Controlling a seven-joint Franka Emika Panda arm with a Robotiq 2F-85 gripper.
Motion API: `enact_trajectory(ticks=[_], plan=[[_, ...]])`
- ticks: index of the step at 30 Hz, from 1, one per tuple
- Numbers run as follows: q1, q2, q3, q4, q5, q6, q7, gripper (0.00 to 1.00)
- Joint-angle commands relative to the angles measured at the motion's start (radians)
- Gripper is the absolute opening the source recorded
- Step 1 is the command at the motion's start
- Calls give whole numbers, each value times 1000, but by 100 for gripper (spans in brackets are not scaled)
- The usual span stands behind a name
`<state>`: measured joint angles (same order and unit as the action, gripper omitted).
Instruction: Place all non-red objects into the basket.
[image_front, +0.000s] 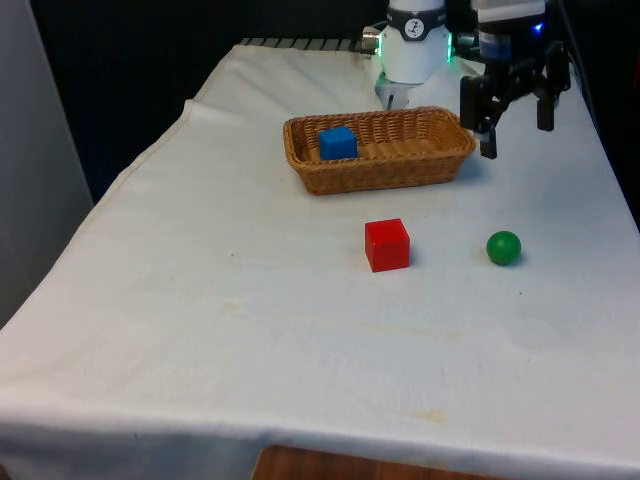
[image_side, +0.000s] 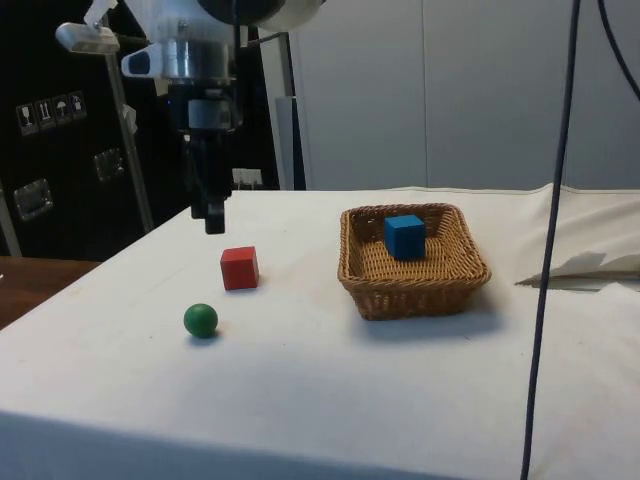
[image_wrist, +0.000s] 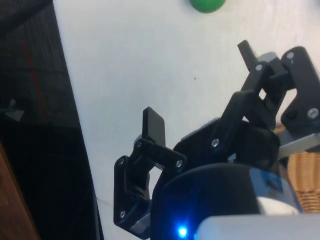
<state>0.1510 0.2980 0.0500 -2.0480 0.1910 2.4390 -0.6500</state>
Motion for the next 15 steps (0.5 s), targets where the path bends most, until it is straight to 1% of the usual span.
enact_trajectory(ticks=[1,8,9,10,15], plan=[[7,13,-6,17,-18,-9,22,100],[12,70,2,80,-17,-15,50,100],[6,65,8,73,-5,-5,35,100],[13,78,3,87,-16,-16,53,100],[18,118,10,122,-14,-28,69,100]])
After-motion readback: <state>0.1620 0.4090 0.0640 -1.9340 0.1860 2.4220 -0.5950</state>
